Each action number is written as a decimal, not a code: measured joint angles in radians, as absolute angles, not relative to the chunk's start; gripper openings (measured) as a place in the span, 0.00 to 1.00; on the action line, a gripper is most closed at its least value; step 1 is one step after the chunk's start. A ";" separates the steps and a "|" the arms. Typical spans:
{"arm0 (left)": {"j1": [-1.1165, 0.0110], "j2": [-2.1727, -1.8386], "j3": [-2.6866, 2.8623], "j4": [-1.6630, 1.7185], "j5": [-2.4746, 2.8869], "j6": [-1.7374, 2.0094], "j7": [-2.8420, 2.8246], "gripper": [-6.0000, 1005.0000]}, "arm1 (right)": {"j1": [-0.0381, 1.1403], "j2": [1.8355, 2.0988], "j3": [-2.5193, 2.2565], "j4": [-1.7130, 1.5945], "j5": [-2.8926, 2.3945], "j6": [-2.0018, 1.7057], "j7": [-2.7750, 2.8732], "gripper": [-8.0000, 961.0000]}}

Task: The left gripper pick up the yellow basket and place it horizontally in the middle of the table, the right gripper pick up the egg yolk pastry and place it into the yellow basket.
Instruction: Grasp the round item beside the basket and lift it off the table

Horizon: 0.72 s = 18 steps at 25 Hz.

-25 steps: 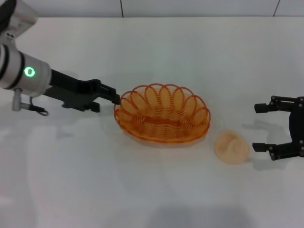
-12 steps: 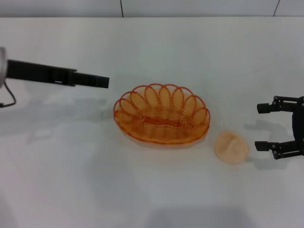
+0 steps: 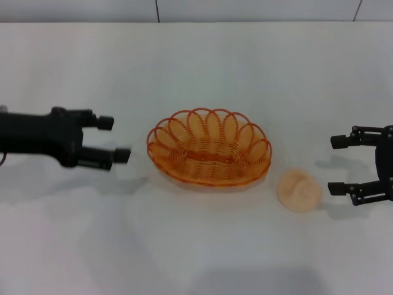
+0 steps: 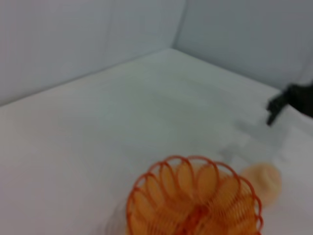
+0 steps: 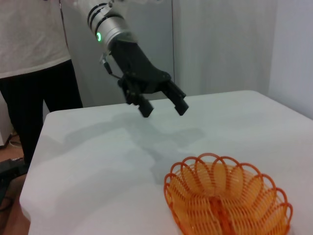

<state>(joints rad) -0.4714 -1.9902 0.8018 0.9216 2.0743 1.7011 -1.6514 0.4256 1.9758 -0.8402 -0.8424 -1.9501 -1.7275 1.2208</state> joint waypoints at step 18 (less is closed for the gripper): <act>-0.397 -2.006 0.757 0.909 2.115 1.717 -1.344 0.89 | 0.451 2.009 -0.906 -0.880 -2.073 -1.627 1.359 0.73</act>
<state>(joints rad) -0.3975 -2.0061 0.7572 0.9087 2.1152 1.7174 -1.3443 0.4510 2.0086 -0.9056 -0.8797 -2.0726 -1.6265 1.3586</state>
